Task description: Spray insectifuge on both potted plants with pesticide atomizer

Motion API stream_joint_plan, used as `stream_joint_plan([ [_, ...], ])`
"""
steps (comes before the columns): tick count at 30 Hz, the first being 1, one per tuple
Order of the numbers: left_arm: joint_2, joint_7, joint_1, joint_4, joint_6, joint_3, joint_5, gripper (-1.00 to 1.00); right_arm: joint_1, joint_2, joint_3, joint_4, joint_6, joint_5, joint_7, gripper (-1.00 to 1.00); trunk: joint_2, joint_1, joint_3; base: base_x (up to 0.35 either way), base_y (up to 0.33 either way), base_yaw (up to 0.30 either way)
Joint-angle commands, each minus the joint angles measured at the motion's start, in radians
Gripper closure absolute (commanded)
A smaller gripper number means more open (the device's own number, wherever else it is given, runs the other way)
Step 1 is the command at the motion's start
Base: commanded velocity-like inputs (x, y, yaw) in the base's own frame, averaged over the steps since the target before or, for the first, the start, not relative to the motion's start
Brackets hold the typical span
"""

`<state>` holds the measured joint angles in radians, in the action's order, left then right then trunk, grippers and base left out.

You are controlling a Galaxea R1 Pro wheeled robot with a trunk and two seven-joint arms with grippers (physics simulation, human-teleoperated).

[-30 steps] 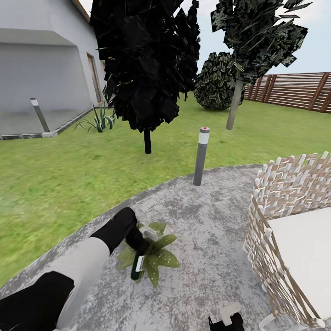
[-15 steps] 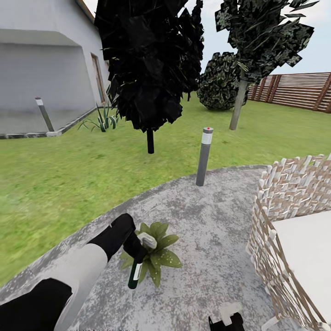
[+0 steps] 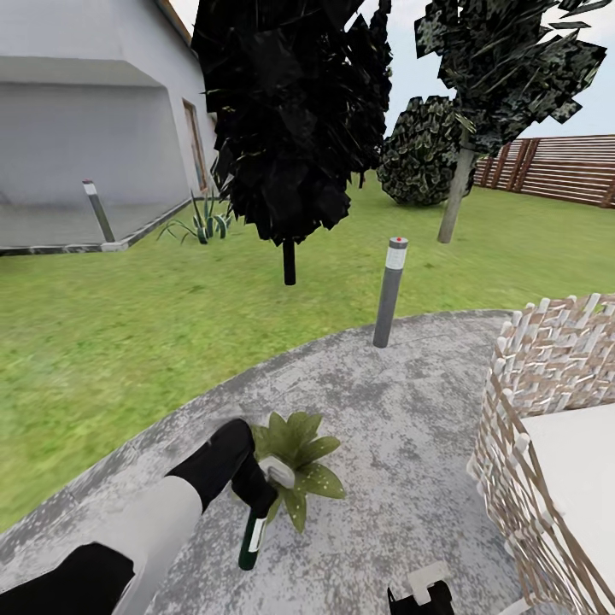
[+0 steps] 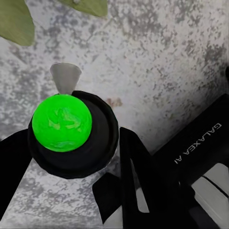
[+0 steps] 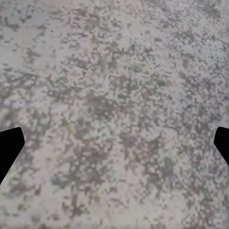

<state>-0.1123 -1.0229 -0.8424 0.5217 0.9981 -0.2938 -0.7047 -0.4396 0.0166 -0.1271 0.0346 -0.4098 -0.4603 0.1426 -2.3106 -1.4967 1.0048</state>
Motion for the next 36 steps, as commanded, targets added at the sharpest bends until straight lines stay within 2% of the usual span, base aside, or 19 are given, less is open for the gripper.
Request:
stream_joint_plan([
  [1,0.0,-0.009,0.007,0.002,0.004,-0.001,-0.011,1.0,-0.001,0.0,-0.008,-0.001,-0.003,-0.011,0.005,-1.0,0.0,0.0,0.001,0.0,0.0,0.0],
  [7,0.007,-0.011,0.001,0.012,0.006,0.0,-0.013,1.0,-0.001,0.0,-0.008,-0.002,-0.003,-0.011,0.005,-1.0,0.0,0.0,0.001,0.0,0.0,0.0],
  [11,0.047,-0.012,-0.001,0.015,0.007,0.002,-0.012,1.0,-0.001,0.0,-0.008,-0.001,-0.003,-0.011,0.005,-1.0,0.0,0.0,0.001,0.0,0.0,0.0],
  [13,0.057,-0.01,0.007,0.008,0.005,0.0,-0.012,1.0,-0.001,0.0,-0.008,-0.001,-0.003,-0.011,0.005,-1.0,0.0,0.0,0.001,0.0,0.0,0.0],
  [16,0.059,-0.005,0.014,0.003,0.004,-0.003,-0.011,1.0,-0.001,0.0,-0.008,-0.002,-0.003,-0.011,0.005,-1.0,0.0,0.0,0.001,0.0,0.0,0.0],
  [20,0.055,-0.002,0.059,-0.002,0.002,-0.001,-0.014,1.0,-0.001,0.0,-0.008,-0.001,-0.003,-0.011,0.005,-1.0,0.0,0.0,0.001,0.0,0.0,0.0],
  [24,0.07,-0.002,0.075,-0.004,0.003,0.003,-0.013,1.0,-0.001,0.0,-0.008,-0.001,-0.003,-0.01,0.005,-1.0,0.0,0.0,0.001,0.0,0.0,0.0],
  [30,0.095,-0.002,0.071,0.009,0.007,0.009,-0.012,1.0,-0.001,-0.001,-0.008,-0.002,-0.003,-0.011,0.005,-1.0,0.0,0.0,0.001,0.0,0.0,0.0],
  [36,0.091,-0.003,0.04,0.012,0.011,0.007,-0.012,1.0,-0.001,-0.001,-0.008,-0.001,-0.003,-0.011,0.005,-1.0,0.0,0.0,0.001,0.0,0.0,0.0],
])
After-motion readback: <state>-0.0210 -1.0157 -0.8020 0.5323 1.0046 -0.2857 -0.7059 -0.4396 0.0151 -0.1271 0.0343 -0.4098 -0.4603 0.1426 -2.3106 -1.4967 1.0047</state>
